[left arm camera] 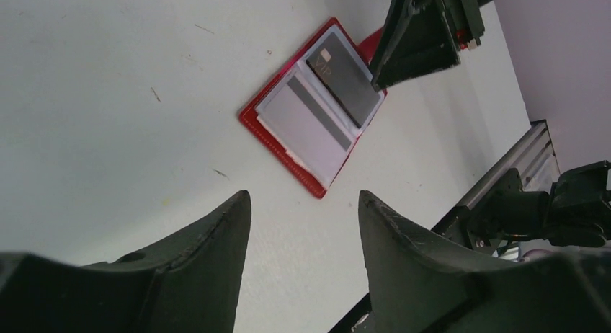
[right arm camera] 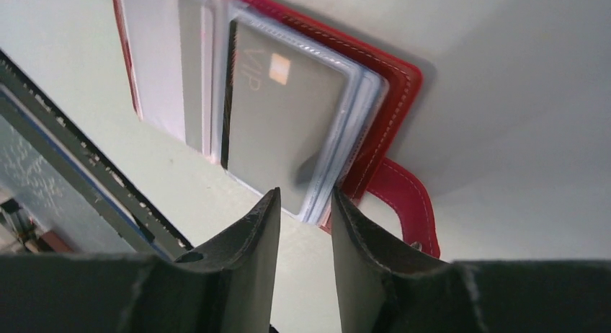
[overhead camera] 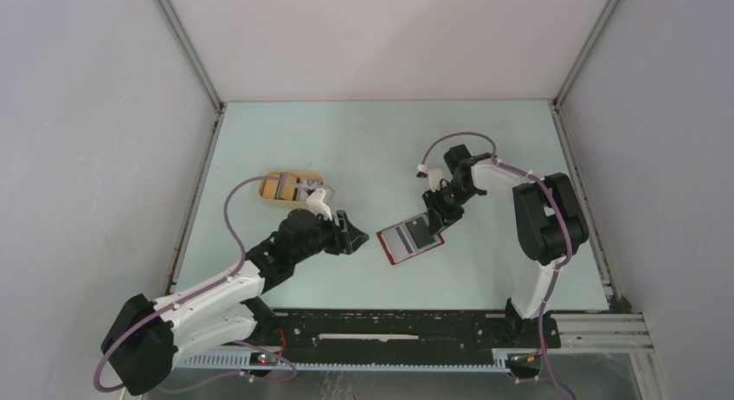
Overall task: Put the credit cards into the card holder
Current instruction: Turn over the card slot in the card holder.
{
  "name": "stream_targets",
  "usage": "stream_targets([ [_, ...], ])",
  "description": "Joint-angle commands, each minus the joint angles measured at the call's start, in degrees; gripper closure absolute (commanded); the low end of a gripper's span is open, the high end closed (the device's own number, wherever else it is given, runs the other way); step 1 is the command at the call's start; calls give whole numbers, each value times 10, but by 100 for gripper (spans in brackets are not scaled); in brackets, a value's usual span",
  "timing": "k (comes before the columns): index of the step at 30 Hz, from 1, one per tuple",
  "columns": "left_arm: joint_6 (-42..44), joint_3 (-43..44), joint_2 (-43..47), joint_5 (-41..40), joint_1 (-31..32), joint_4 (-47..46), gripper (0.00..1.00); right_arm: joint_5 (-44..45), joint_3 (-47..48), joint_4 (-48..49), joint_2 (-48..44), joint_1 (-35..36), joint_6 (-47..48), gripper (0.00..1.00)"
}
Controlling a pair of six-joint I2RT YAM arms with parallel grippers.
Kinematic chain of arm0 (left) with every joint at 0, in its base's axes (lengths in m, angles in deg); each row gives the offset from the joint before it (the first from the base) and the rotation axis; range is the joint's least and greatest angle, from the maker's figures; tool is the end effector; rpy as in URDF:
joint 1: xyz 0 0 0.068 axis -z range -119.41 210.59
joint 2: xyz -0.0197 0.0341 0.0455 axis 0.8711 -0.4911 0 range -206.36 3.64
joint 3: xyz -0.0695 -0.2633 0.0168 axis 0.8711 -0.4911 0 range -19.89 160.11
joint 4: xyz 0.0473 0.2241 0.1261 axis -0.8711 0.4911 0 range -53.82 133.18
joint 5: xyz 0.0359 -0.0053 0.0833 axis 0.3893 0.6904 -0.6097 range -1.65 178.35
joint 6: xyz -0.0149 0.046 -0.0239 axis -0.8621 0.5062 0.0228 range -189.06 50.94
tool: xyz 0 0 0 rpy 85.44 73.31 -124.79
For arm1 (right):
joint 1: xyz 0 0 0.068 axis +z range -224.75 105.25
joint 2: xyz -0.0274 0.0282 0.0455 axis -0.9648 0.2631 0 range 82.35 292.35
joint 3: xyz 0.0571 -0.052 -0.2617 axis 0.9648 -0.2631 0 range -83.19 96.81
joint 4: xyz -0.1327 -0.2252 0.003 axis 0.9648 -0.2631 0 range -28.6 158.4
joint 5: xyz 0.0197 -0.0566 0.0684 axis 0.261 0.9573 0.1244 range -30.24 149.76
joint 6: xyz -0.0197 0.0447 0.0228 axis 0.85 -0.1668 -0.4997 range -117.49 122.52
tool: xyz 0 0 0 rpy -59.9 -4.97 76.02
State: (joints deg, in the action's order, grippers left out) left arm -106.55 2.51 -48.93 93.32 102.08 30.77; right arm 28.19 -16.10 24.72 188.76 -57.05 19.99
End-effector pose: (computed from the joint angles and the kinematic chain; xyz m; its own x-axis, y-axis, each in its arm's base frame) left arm 0.1485 -0.1353 0.2060 -0.6865 -0.2024 -0.6984 0.3795 0.7196 -0.5815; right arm 0.3134 0.1195 0.1545 -0.8059 -0.5256 -0.2724 -0.5889 0.6651 0.4591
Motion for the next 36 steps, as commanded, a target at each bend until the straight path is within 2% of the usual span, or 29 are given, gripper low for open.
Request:
stream_targets([
  [1,-4,-4,-9,-32,-4,-50,41,-31,17,-25,3,33,8,61],
  [5,21,2,-5,-66,-21,-28,46,-59,17,-34,2,55,10,62],
  [9,34,4,-5,-64,-43,-28,46,-77,18,-36,-8,71,12,61],
  [15,101,29,-1,-63,-78,-32,42,-32,32,-54,-59,65,54,57],
  [17,127,47,-6,-81,-89,-16,37,-41,33,-59,-84,59,76,56],
  [20,163,78,-18,-115,-106,23,22,-75,34,-66,-118,51,100,54],
  [23,193,112,-25,-179,-120,84,2,-117,33,-70,-138,46,123,53],
  [24,203,120,-26,-195,-126,97,0,-127,33,-70,-144,45,129,53],
  [29,246,159,-53,-261,-156,156,0,-144,34,-68,-163,45,152,52],
  [33,264,176,-88,-281,-171,169,1,-142,33,-62,-176,42,159,52],
  [36,278,180,-103,-279,-188,164,8,-148,36,-59,-181,38,156,52],
])
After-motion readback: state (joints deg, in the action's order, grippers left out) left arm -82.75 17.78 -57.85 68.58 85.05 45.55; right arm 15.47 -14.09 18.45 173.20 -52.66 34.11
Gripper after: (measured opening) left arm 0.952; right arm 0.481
